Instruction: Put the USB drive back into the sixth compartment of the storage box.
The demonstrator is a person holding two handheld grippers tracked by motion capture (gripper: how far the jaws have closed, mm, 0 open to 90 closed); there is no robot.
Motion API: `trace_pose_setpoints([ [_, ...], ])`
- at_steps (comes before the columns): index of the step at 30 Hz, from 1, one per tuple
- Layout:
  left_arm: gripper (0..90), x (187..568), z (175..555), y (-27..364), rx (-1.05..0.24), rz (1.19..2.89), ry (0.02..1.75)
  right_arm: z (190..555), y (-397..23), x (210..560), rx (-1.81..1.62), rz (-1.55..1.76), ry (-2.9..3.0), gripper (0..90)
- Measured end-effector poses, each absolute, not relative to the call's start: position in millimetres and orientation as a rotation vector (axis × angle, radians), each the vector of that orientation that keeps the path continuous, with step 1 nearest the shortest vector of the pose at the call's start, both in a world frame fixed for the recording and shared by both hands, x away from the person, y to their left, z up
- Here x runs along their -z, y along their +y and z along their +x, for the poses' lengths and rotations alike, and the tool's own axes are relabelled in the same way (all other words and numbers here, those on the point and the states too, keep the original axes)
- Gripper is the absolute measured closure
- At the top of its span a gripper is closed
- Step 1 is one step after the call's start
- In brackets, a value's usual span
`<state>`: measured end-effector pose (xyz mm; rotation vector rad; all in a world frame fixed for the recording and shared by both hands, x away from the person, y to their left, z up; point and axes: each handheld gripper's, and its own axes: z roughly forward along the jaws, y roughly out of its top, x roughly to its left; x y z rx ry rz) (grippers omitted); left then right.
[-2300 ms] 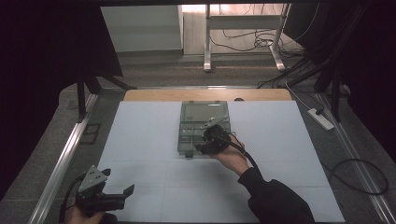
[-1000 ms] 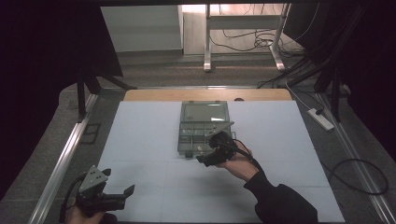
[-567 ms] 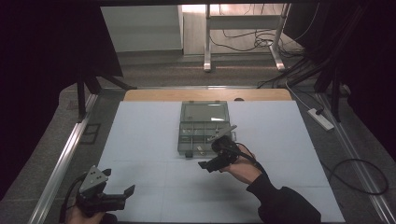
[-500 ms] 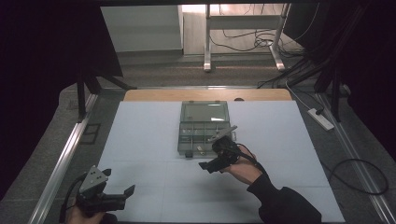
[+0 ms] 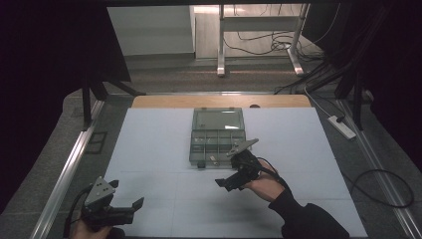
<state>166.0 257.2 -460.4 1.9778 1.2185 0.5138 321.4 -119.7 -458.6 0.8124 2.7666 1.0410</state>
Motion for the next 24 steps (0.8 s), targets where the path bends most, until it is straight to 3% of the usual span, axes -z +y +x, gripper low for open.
trace_pose_setpoints([
  [24,1.8,460,166,257,-0.516,1.983,1.216,307,-153,451,-1.081,0.844,2.722,6.2],
])
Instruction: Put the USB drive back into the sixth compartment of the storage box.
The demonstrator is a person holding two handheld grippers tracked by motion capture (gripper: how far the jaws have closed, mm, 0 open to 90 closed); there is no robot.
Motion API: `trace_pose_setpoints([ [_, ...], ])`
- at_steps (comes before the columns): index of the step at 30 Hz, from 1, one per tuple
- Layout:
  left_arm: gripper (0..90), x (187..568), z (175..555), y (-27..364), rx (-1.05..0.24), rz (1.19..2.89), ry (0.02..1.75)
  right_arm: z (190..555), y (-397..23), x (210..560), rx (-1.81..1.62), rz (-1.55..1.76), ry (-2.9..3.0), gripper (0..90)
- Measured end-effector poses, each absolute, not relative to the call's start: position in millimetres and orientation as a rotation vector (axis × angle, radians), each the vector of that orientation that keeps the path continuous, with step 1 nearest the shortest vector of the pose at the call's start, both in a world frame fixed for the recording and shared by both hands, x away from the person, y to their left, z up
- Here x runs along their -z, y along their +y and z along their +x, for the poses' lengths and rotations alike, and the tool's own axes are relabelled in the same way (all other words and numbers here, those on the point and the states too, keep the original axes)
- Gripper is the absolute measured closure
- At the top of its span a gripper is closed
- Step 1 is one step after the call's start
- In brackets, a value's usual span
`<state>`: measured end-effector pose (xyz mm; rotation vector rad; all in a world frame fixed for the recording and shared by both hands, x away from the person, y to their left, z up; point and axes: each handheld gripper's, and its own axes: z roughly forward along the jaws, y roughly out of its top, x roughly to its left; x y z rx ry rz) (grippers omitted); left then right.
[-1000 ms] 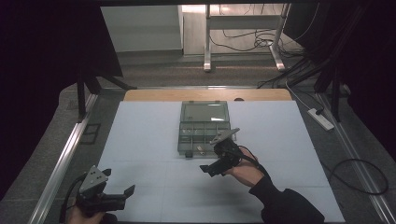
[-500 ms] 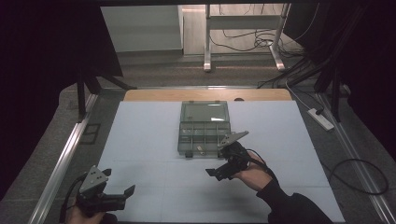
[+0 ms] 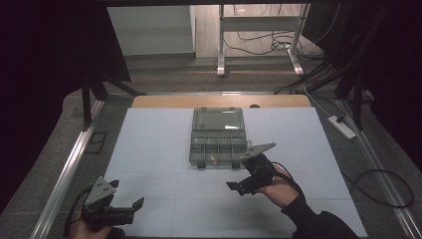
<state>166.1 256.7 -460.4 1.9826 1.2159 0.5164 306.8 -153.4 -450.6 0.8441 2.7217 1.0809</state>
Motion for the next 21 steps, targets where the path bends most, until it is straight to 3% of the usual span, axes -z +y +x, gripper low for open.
trace_pose_setpoints([
  [21,1.8,460,166,256,-0.520,1.989,1.212,296,-174,453,-1.057,0.850,2.711,4.1],
])
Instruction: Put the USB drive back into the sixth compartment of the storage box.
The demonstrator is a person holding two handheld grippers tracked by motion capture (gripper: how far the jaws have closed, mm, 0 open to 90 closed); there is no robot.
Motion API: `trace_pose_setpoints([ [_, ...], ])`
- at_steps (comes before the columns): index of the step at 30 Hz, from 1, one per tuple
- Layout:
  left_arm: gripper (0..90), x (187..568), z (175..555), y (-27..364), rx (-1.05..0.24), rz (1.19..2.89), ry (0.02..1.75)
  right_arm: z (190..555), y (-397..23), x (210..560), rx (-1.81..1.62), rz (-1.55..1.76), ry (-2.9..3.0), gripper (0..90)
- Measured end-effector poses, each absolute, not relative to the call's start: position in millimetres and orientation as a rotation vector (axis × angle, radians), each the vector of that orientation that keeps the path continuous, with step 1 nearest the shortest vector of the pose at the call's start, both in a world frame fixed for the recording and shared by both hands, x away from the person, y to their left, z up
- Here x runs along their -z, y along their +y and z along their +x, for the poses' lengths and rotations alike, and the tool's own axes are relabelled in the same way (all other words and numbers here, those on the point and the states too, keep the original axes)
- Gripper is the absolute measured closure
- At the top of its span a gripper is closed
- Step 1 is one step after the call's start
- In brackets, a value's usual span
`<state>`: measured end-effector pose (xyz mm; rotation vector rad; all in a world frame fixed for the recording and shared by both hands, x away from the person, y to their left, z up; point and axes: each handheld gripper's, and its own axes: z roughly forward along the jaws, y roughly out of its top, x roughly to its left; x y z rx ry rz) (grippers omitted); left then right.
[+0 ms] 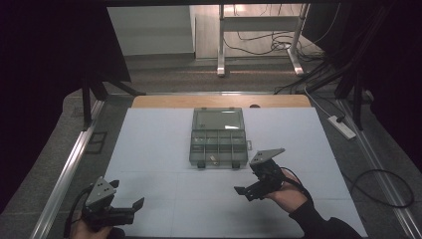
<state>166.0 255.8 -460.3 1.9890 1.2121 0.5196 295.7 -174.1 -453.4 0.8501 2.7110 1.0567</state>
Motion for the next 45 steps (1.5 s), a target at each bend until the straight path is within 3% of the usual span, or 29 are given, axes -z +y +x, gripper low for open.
trace_pose_setpoints([
  [26,1.8,460,166,257,-0.514,1.980,1.213,283,-202,453,-1.037,0.905,2.679,3.4],
  [30,2.4,460,167,258,-0.428,1.977,1.232,281,-206,452,-1.039,0.919,2.669,3.2],
  [45,2.0,460,167,258,-0.428,1.977,1.234,271,-232,448,-1.049,0.985,2.615,2.9],
])
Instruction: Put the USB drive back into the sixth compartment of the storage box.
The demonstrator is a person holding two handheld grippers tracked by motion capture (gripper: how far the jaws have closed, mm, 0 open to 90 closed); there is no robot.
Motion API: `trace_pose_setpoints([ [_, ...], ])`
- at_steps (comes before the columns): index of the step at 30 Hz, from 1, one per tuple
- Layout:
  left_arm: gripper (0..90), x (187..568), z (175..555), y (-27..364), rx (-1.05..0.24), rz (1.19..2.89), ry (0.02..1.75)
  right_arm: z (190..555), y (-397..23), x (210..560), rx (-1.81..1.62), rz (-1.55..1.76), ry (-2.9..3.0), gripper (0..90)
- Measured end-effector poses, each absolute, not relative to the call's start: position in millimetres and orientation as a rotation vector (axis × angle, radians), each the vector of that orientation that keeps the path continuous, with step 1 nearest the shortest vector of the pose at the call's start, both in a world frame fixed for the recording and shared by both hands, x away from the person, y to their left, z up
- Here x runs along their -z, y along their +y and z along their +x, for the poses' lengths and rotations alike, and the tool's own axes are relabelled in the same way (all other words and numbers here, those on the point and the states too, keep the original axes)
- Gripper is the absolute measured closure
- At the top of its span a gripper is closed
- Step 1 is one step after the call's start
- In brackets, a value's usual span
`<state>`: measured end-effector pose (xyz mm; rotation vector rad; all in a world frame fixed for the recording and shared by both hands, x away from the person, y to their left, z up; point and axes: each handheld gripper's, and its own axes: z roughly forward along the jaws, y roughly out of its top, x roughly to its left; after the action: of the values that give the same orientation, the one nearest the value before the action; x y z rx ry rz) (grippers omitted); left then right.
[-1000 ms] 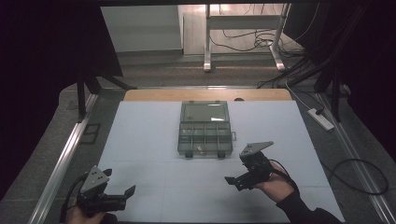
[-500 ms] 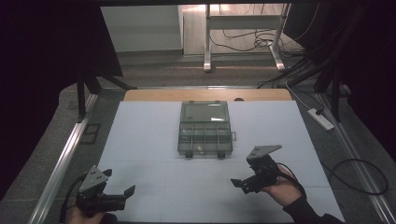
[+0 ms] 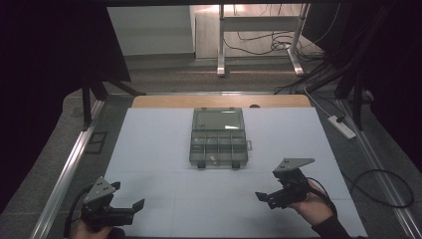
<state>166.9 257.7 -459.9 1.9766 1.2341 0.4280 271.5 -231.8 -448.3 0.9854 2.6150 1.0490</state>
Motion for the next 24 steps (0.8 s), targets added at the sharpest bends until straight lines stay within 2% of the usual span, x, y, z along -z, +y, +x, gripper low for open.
trace_pose_setpoints([
  [24,2.1,460,167,256,-0.436,1.987,1.234,256,-272,450,-1.015,1.104,2.537,0.2],
])
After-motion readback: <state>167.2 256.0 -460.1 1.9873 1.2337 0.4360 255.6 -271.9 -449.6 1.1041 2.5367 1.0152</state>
